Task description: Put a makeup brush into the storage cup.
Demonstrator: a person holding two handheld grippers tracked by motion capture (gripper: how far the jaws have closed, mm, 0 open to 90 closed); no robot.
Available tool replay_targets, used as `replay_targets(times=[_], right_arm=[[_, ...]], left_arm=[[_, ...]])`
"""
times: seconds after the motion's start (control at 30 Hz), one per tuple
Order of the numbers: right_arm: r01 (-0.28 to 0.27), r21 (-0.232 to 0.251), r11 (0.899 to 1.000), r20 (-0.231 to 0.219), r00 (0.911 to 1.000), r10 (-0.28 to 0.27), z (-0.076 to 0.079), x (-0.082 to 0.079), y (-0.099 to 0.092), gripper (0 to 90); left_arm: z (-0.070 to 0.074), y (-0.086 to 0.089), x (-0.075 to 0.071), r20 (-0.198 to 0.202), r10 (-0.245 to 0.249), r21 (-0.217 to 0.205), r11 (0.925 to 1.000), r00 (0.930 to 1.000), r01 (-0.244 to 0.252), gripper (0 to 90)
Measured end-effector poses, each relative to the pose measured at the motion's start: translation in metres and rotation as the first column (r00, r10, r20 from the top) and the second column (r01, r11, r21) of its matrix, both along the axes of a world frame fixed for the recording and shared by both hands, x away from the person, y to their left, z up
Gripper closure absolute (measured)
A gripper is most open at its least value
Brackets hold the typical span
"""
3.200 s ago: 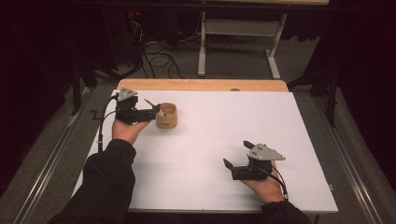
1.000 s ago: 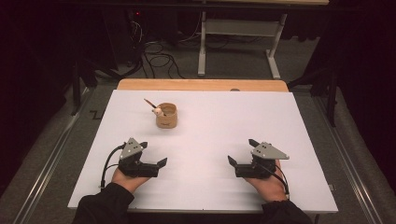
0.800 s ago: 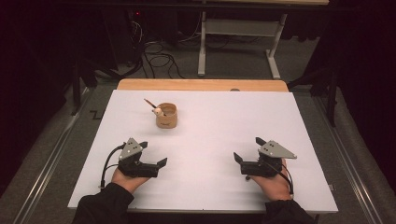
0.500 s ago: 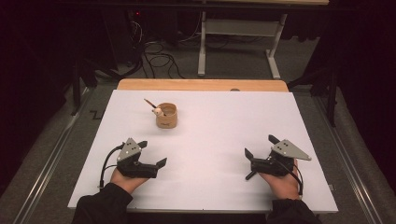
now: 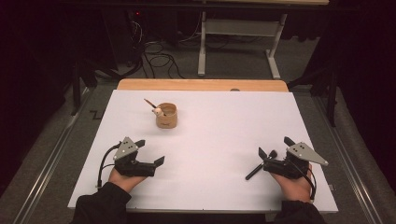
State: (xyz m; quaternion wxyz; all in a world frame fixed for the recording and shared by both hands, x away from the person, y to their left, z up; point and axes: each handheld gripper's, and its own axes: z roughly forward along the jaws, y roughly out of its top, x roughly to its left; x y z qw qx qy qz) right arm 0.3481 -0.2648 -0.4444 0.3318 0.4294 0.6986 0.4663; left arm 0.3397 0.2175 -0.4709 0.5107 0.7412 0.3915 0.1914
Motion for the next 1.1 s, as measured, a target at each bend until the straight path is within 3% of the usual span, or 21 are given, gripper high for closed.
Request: replay_targets(times=[0.13, 0.33, 0.47, 0.67, 0.8, 0.93, 1.1], right_arm=[[0.028, -0.018, 0.999, -0.060, 0.9978, -0.029, -0.005, 0.005, 0.000, 2.0], [0.035, -0.086, 0.996, -0.195, 0.9794, -0.051, -0.011, 0.014, 0.003, 1.8], [0.028, -0.143, 0.989, -0.282, 0.9572, -0.068, -0.014, 0.014, 0.006, 1.5], [0.011, -0.202, 0.979, -0.399, 0.9121, -0.092, -0.014, 0.014, 0.013, 0.5], [0.003, -0.217, 0.976, -0.439, 0.8930, -0.100, -0.009, 0.014, 0.016, 0.5], [0.009, -0.214, 0.977, -0.488, 0.8656, -0.114, -0.004, 0.015, 0.019, 0.5], [-0.011, -0.252, 0.968, -0.541, 0.8310, -0.131, -0.003, 0.015, 0.025, 0.5]], left_arm=[[-0.001, 0.001, -0.001, -0.007, -0.008, -0.004, 1.0000, 0.9999, 0.008, 1.6], [-0.001, 0.002, 0.001, -0.012, -0.011, -0.007, 0.9999, 0.9999, 0.011, 1.6], [-0.002, 0.002, 0.001, -0.017, -0.025, -0.002, 0.9997, 0.9995, 0.025, 1.6], [-0.001, 0.002, 0.001, -0.013, -0.033, -0.016, 0.9993, 0.9994, 0.033, 1.7], [-0.001, 0.002, 0.002, -0.015, -0.041, -0.016, 0.9990, 0.9990, 0.041, 2.0], [-0.001, 0.002, 0.003, -0.017, -0.044, -0.018, 0.9989, 0.9989, 0.044, 2.1], [-0.002, 0.002, 0.003, -0.020, -0.049, -0.016, 0.9987, 0.9986, 0.048, 2.2]])
